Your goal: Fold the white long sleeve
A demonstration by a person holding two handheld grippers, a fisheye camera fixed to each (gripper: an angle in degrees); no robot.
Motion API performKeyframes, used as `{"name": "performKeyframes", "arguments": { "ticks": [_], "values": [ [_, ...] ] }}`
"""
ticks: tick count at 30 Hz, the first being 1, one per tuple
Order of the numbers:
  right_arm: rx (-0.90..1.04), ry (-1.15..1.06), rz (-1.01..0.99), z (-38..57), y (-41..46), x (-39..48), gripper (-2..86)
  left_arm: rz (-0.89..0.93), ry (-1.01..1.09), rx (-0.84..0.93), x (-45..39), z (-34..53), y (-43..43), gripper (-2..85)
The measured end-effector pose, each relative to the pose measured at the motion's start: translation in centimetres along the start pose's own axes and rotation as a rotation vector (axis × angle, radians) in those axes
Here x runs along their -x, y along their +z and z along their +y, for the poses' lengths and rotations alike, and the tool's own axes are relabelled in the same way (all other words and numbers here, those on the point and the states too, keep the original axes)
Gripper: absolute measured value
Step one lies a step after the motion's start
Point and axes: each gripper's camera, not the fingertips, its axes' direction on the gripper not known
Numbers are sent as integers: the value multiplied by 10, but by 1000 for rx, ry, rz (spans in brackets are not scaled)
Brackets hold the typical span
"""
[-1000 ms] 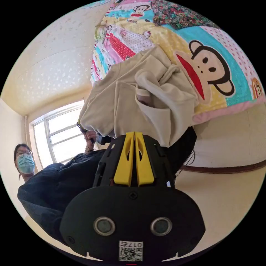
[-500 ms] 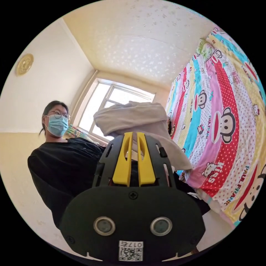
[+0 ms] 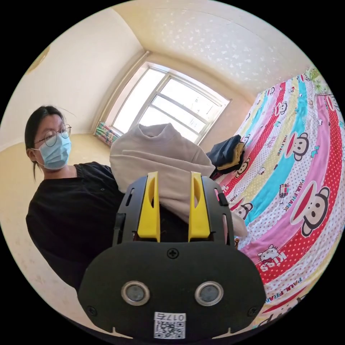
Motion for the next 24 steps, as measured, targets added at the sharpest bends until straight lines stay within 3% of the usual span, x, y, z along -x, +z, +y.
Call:
{"name": "performKeyframes", "arguments": {
  "ticks": [4, 9, 12, 15, 17, 20, 24],
  "values": [
    [90, -68, 32, -7, 60, -4, 151, 90, -106, -21, 38, 33, 40, 5],
    [-45, -73, 152, -2, 92, -30, 185, 170, -254, 38, 91, 60, 88, 5],
    [113, -61, 312, 0, 130, -59, 155, 158, -342, 127, 119, 73, 118, 5],
    [107, 84, 131, 11, 148, -103, 75, 114, -338, 166, 129, 80, 133, 5],
    [-68, 87, -8, 26, 133, -109, 32, 36, -330, 190, 126, 75, 139, 5],
    [-216, 46, 80, 35, 96, -90, 26, -169, -317, 264, 107, 62, 149, 5],
    [-40, -173, 69, 20, 101, -46, 61, -360, -284, 293, 93, 63, 168, 5]
  ]
}}
